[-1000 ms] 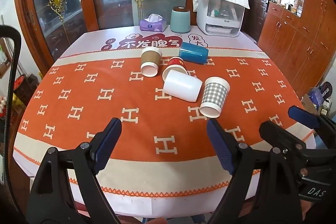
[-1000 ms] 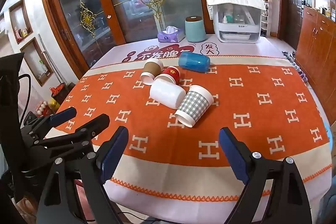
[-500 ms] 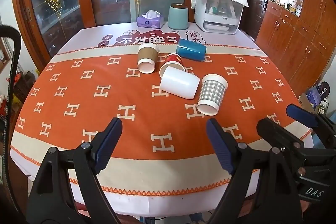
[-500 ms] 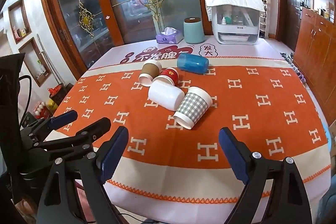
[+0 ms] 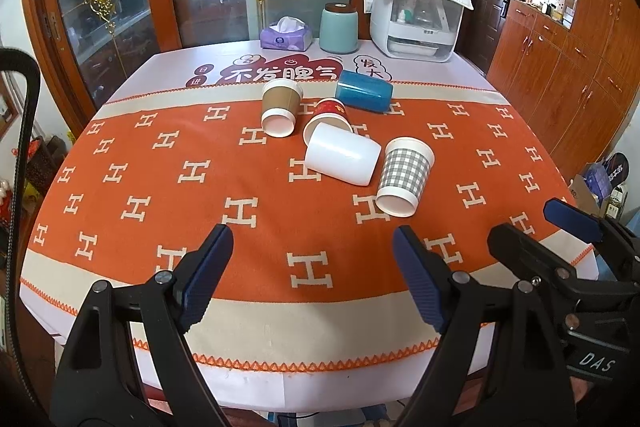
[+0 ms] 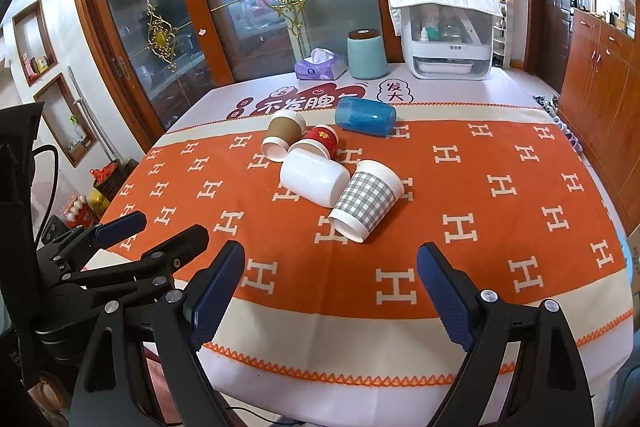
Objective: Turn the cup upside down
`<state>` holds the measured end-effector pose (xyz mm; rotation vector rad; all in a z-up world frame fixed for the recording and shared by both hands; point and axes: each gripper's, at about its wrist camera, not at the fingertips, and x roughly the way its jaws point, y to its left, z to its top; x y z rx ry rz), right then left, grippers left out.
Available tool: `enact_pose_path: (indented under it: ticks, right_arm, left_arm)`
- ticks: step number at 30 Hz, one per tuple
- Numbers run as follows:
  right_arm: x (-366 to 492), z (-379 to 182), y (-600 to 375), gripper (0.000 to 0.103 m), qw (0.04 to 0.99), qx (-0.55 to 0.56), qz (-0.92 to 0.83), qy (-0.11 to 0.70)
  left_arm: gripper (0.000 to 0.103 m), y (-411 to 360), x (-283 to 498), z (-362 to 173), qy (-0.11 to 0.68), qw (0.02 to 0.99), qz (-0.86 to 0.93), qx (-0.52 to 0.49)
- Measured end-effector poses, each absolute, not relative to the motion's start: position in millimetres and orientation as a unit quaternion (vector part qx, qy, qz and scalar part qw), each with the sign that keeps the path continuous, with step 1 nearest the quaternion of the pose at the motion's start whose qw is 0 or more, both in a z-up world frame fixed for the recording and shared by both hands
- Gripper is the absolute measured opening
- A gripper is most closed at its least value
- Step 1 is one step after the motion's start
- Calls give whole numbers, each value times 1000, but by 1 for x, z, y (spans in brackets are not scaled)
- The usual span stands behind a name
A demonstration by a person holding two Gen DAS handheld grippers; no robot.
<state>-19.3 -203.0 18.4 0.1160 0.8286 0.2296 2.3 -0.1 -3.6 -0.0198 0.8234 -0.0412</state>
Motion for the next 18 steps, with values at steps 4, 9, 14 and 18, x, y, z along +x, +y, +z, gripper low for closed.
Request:
enact_pose_path:
  ticks: [4, 9, 14, 18]
  right_arm:
    - [-19, 15, -203, 89, 907, 57, 110, 402]
    - [-19, 16, -203, 89, 907, 58, 111, 403]
    - [-19, 15, -203, 89, 907, 57, 111, 402]
    - [-19, 15, -203, 89, 907, 58, 110, 403]
  left_arm:
    - [80, 0, 2, -4, 400, 916, -20, -10]
    - [80, 0, 2, -4, 400, 916, -20, -9]
    - [80, -1, 3, -4, 401, 916, -19, -9]
    - [80, -1, 3, -5, 402, 915, -20, -9]
